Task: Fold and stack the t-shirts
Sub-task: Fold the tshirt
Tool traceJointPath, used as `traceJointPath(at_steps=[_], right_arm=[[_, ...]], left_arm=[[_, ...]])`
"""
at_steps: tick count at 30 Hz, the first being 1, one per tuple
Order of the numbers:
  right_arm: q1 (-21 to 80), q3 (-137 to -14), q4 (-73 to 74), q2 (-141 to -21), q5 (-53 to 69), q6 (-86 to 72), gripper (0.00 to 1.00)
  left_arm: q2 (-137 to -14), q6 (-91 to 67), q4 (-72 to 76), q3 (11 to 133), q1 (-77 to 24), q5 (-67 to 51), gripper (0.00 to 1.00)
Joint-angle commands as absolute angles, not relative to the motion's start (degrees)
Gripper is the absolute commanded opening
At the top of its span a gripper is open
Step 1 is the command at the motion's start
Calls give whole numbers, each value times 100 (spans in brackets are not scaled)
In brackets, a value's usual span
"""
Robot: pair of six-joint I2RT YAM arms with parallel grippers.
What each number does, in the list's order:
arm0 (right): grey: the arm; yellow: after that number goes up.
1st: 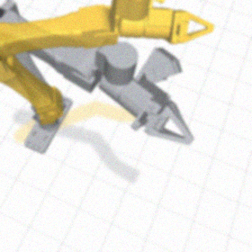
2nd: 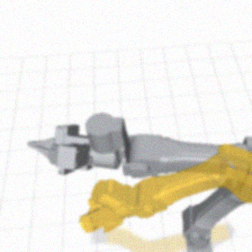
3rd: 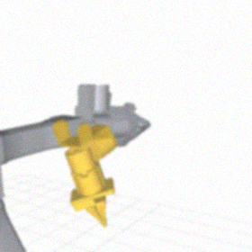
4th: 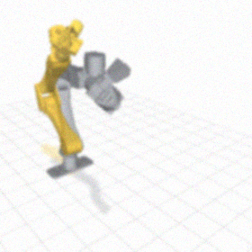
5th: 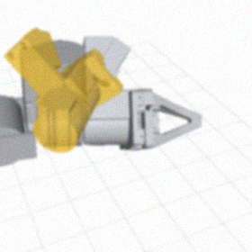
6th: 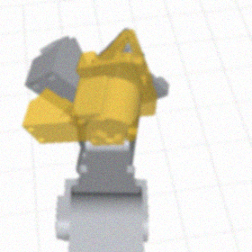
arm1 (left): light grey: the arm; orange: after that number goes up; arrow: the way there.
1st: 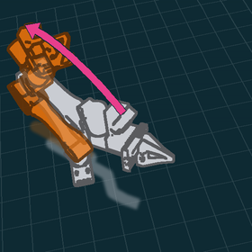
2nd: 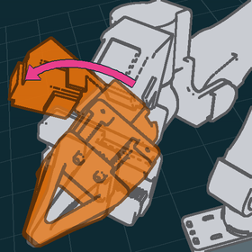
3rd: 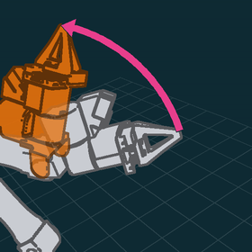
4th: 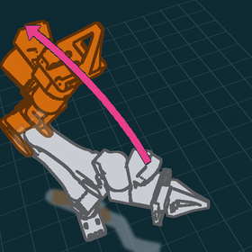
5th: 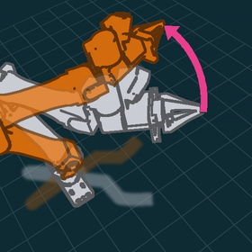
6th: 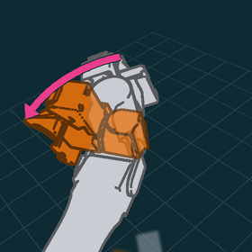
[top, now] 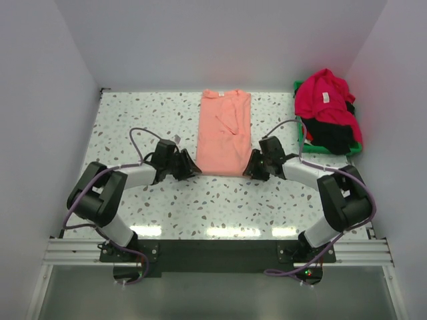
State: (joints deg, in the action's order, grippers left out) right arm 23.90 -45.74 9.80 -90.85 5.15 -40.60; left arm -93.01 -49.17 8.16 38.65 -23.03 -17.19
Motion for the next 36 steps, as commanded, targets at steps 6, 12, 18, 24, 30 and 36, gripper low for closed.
traceJointPath(at_steps=[6, 12, 18, 24, 30, 36], right_arm=[[2312, -4307, 440, -8815, 589, -4456, 41], [2285, -4333, 343, -8912, 598, -4491, 35], [2268, -4605, 518, -9017, 773, -4307, 13], [2276, -4466, 825, -8737, 1080, -4061, 0], [2285, -3615, 861, -7894, 1450, -4087, 0], [2496, -2613, 1291, -6350, 1503, -4244, 0]], left_arm=[[-9668, -5062, 1230, 3955, -2320, -1573, 39], [-9756, -5080, 1239, 4043, -2338, -1547, 26], [-9686, -5071, 1099, 4140, -2426, -1512, 0], [-9090, -5124, 791, 3912, -2513, -1450, 0], [-8167, -5352, 528, 3112, -2689, -1310, 0], [-6832, -5660, 159, 2269, -3295, -1037, 0]])
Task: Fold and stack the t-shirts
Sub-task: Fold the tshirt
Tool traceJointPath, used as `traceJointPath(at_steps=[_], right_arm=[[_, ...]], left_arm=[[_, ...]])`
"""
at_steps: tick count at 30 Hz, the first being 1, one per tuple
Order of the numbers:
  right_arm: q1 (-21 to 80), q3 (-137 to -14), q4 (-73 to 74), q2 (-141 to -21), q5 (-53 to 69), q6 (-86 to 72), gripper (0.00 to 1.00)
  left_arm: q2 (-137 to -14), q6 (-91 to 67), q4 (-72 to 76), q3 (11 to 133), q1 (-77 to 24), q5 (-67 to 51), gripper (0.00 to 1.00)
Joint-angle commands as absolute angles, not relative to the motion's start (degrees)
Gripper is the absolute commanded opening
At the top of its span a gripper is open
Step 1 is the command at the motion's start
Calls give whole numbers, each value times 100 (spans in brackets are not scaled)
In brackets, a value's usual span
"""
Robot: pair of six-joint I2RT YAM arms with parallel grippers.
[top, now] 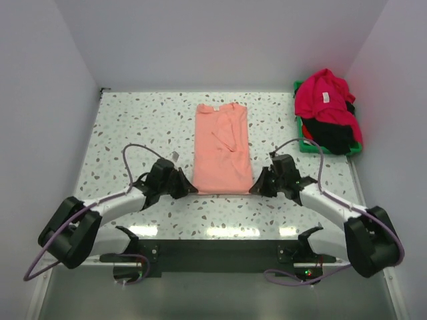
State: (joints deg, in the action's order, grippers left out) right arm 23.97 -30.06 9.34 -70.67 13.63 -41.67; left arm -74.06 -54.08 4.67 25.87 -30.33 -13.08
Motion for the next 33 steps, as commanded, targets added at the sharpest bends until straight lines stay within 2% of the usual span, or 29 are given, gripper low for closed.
traceJointPath(at_steps=[1, 5, 10, 16, 23, 30, 33], right_arm=[[2540, -2489, 1353, -6146, 1494, -4289, 0], [2961, -1952, 1625, -5117, 1415, -4666, 0], [3094, -1828, 2424, -3967, 1205, -4852, 0], [3094, -2776, 3295, -3963, 539, -4343, 0], [3094, -4112, 3217, -5166, 194, -3815, 0], [2883, -5904, 2910, -7143, 184, -3349, 0], [2471, -6678, 2839, -8292, 421, -3235, 0]], left_arm=[[-6673, -5730, 141, 2146, -3374, -1020, 0], [-5873, -6116, 9, 1522, -3831, -818, 0], [-5081, -6197, -544, 1467, -4034, -703, 0], [-5185, -5784, -984, 2344, -4025, -484, 0], [-6107, -5283, -1108, 3567, -3588, -640, 0], [-7485, -4799, -1098, 4964, -2699, -1327, 0], [-8304, -4615, -1107, 5920, -2383, -1747, 0]])
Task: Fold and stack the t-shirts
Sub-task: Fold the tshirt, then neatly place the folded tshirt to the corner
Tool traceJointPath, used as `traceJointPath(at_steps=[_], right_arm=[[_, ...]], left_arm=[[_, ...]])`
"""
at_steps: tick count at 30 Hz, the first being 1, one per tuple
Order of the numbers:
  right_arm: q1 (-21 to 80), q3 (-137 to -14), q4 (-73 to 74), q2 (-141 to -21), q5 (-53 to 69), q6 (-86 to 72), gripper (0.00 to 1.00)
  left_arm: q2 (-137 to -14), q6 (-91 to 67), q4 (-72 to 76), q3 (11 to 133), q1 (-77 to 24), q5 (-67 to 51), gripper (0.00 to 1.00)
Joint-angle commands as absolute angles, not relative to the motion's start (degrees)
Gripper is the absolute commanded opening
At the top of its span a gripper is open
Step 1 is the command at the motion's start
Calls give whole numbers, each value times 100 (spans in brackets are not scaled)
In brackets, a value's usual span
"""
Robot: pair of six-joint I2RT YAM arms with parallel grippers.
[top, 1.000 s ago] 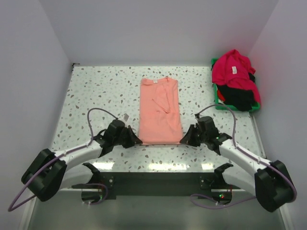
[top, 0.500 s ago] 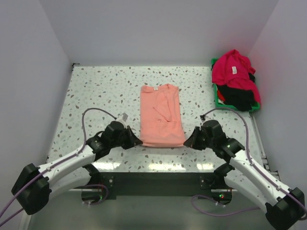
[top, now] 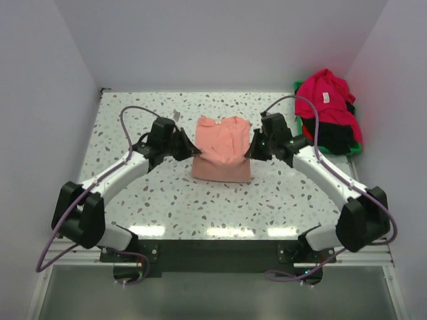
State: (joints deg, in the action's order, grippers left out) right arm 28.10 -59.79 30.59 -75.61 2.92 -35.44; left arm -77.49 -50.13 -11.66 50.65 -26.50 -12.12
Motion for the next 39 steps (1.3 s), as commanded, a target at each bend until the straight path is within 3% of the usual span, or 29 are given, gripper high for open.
traceJointPath(at_steps=[1, 9, 12, 15, 16, 19, 23, 31, 39], right_arm=[[2365, -6880, 2839, -8506, 500, -3208, 0], [1635, -9595, 3172, -11054, 1142, -2997, 0], [1459, -10615, 3330, -12047, 1318, -2944, 5], [1336, -11442, 3410, -12811, 1459, -2900, 25], [1284, -11609, 3428, -12962, 1442, -2892, 39], [1222, -12040, 3551, -13192, 1381, -2848, 53], [1222, -11384, 3306, -12684, 933, -2760, 57], [1660, -9188, 2848, -11296, 195, -2611, 57], [2285, -8789, 2997, -11337, -712, -2435, 56]], left_arm=[[-8514, -4588, -1125, 6141, -2321, -1801, 0], [-10887, -4368, -1494, 8618, -1654, -2091, 0], [-11740, -4289, -1556, 9427, -1512, -2232, 0], [-12523, -4175, -1608, 10087, -1345, -2460, 18], [-12629, -4201, -1452, 10125, -1258, -2618, 31], [-12683, -4202, -978, 10011, -1056, -2803, 63], [-12140, -4052, -782, 9556, -862, -2637, 71], [-11470, -3815, -931, 8456, -1028, -2215, 65], [-11426, -3498, -1116, 7989, -1406, -1802, 69]])
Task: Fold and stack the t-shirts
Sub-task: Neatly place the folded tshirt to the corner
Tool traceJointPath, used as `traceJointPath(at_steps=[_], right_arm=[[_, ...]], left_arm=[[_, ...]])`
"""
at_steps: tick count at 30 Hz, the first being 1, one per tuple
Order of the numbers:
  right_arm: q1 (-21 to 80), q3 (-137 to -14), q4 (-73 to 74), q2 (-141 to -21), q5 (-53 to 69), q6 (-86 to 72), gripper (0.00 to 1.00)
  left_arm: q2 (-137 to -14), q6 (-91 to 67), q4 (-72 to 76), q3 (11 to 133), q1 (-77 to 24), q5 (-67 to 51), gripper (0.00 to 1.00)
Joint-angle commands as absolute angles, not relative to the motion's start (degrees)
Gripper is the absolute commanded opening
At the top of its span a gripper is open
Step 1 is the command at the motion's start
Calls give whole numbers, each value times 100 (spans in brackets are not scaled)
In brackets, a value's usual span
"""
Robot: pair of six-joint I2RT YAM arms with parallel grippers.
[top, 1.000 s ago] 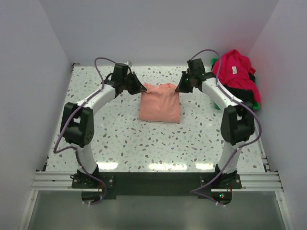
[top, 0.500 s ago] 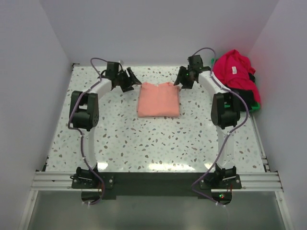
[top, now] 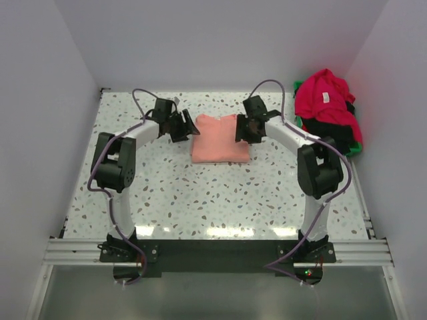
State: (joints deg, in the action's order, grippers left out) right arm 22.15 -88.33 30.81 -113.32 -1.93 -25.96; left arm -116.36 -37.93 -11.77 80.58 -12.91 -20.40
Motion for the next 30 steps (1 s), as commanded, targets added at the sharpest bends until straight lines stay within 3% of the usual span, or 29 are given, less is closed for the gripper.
traceJointPath(at_steps=[1, 8, 16, 26, 29, 30], right_arm=[[2285, -8763, 3041, -11381, -747, -2443, 56], [2276, -8561, 3085, -11698, -756, -2399, 39], [2075, -8403, 2971, -11716, -440, -2478, 31], [1978, -8525, 2918, -11611, -97, -2531, 34], [1960, -8674, 2944, -11523, -62, -2531, 40], [1951, -8753, 2962, -11488, -62, -2549, 42]], left_arm=[[-11478, -3489, -1125, 7972, -1415, -1802, 69], [-11751, -3270, -1318, 8121, -1512, -1696, 71], [-12111, -3041, -1704, 8393, -1591, -1363, 69], [-12480, -3128, -1793, 8666, -1907, -1292, 61], [-12559, -3286, -1714, 8684, -2056, -1310, 50], [-12568, -3348, -1679, 8675, -2083, -1301, 42]])
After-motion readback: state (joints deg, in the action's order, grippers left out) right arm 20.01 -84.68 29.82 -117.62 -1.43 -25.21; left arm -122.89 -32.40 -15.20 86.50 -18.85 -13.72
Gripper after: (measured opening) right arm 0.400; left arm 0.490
